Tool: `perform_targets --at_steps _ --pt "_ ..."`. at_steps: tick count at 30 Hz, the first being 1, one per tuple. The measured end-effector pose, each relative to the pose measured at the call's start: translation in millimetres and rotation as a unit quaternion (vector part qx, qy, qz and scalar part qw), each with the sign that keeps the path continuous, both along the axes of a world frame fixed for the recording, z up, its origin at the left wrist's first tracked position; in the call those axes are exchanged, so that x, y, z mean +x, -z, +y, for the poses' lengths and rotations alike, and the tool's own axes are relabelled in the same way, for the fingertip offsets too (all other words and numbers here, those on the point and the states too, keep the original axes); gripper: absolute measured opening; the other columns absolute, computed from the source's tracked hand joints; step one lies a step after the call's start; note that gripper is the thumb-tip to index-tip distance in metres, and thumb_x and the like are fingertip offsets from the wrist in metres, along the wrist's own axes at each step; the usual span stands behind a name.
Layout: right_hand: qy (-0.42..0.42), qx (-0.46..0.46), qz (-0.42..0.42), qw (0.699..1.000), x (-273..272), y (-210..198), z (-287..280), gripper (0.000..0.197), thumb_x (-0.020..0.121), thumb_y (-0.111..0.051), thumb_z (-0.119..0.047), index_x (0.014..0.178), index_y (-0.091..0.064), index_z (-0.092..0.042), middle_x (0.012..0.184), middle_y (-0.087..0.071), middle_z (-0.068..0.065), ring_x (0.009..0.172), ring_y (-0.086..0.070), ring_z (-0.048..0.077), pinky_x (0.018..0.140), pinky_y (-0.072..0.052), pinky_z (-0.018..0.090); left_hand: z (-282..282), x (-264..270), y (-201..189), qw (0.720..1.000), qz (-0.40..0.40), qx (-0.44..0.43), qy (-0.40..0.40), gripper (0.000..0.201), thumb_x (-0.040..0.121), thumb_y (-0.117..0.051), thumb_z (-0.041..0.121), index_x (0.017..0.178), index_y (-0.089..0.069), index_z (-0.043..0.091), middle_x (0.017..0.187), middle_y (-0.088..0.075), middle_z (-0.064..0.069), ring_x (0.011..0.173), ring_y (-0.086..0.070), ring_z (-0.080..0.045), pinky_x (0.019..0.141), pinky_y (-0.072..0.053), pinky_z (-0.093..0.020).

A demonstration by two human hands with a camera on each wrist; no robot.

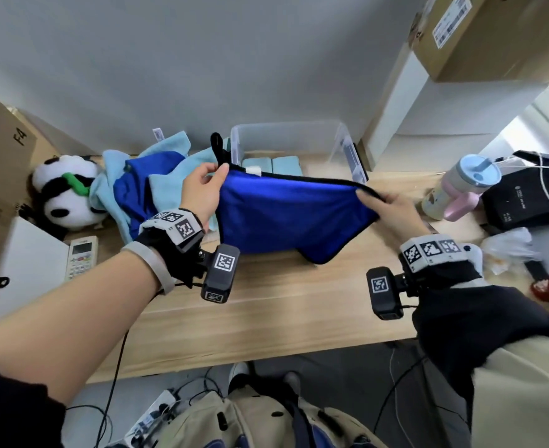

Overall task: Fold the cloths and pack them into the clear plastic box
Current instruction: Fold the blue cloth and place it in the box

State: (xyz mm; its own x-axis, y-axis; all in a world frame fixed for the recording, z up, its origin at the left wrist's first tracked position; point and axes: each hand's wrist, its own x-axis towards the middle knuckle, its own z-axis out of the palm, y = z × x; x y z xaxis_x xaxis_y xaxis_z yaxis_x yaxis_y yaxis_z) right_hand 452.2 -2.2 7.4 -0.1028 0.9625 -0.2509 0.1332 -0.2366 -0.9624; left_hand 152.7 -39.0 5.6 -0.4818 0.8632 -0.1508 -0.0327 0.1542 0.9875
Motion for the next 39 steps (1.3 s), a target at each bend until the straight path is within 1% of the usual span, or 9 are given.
perform_targets --at_steps 5,9,13,15,17,20,27,33,39 --pt "0.024 0.069 0.055 0.996 -11.0 -33.6 14.7 0.014 0.093 -0.055 -0.02 0.09 -0.067 -0.016 0.077 -0.074 -0.008 0.077 -0.066 0.007 0.079 -0.052 0.022 14.8 -5.9 -20.7 0.997 -0.065 0.025 0.024 0.015 0.095 -0.05 0.025 0.08 -0.051 0.02 0.078 -0.055 0.002 0.071 -0.048 -0.011 0.07 -0.042 -0.027" --pt "0.018 0.07 0.102 0.992 -7.4 -40.7 10.0 0.047 0.056 -0.077 -0.05 0.087 -0.072 -0.015 0.087 -0.074 -0.002 0.088 -0.065 0.016 0.086 -0.051 0.03 15.2 -8.9 -27.7 0.991 -0.119 0.053 0.039 0.018 0.096 -0.048 0.021 0.078 -0.049 0.018 0.075 -0.05 0.001 0.067 -0.046 -0.011 0.064 -0.042 -0.023" --pt "-0.048 -0.046 0.124 0.99 9.2 -10.5 -4.3 0.055 0.035 -0.089 -0.049 0.078 -0.077 -0.016 0.08 -0.074 -0.001 0.074 -0.069 0.01 0.072 -0.056 0.025 -2.1 -10.5 4.6 0.995 -0.09 -0.013 0.033 0.022 0.094 -0.052 0.022 0.072 -0.049 0.02 0.068 -0.051 0.003 0.061 -0.047 -0.01 0.056 -0.038 -0.024" --pt "-0.083 -0.123 0.104 0.983 13.2 17.0 -18.5 0.048 0.043 -0.088 -0.04 0.08 -0.076 -0.012 0.078 -0.075 -0.001 0.07 -0.07 0.007 0.065 -0.057 0.021 -16.5 -9.9 34.3 0.993 -0.088 -0.074 0.041 0.023 0.093 -0.053 0.022 0.07 -0.05 0.019 0.062 -0.056 0.005 0.06 -0.052 -0.009 0.058 -0.044 -0.024" --pt "-0.091 -0.214 0.057 0.971 13.2 47.7 -36.6 0.029 0.071 -0.074 -0.029 0.092 -0.07 -0.01 0.076 -0.075 -0.003 0.068 -0.07 0.005 0.064 -0.057 0.021 -35.7 -9.4 67.3 0.98 -0.109 -0.156 0.061 0.026 0.094 -0.051 0.021 0.069 -0.046 0.017 0.059 -0.057 0.004 0.059 -0.053 -0.01 0.056 -0.049 -0.025" --pt "-0.074 -0.311 -0.004 0.947 17.7 94.7 -61.9 0.024 0.093 -0.053 -0.02 0.112 -0.06 -0.008 0.094 -0.072 0.004 0.08 -0.068 0.011 0.076 -0.054 0.028 -63.7 -10.2 117.0 0.968 -0.091 -0.225 0.063 0.027 0.095 -0.049 0.017 0.068 -0.044 0.017 0.069 -0.05 -0.006 0.064 -0.048 -0.016 0.061 -0.042 -0.03" --pt "-0.053 -0.352 -0.068 0.932 16.0 147.0 -102.4 0.023 0.092 -0.055 -0.029 0.106 -0.064 -0.013 0.108 -0.069 0.006 0.099 -0.065 0.019 0.096 -0.049 0.038 -103.4 -13.3 173.1 0.956 0.005 -0.282 0.083 0.026 0.093 -0.051 0.012 0.068 -0.044 0.015 0.065 -0.045 -0.006 0.064 -0.041 -0.017 0.059 -0.032 -0.03" --pt "0.018 -0.266 -0.088 0.96 6.0 150.6 -95.4 0.014 0.096 -0.049 -0.015 0.103 -0.06 -0.01 0.095 -0.061 0.008 0.081 -0.058 0.017 0.066 -0.047 0.022 -95.8 -8.3 173.5 0.958 -0.009 -0.281 0.066 0.01 0.09 -0.053 0.004 0.087 -0.054 0.014 0.07 -0.05 0.0 0.06 -0.044 -0.013 0.055 -0.036 -0.019" --pt "0.052 -0.194 -0.099 0.975 -0.6 150.0 -67.4 0.027 0.097 -0.046 -0.013 0.075 -0.059 -0.021 0.079 -0.06 -0.002 0.074 -0.054 0.011 0.078 -0.043 0.029 -66.9 -13.3 162.9 0.964 0.014 -0.264 0.035 0.022 0.09 -0.055 0.008 0.073 -0.05 0.022 0.067 -0.05 0.001 0.054 -0.042 -0.012 0.042 -0.04 -0.015"
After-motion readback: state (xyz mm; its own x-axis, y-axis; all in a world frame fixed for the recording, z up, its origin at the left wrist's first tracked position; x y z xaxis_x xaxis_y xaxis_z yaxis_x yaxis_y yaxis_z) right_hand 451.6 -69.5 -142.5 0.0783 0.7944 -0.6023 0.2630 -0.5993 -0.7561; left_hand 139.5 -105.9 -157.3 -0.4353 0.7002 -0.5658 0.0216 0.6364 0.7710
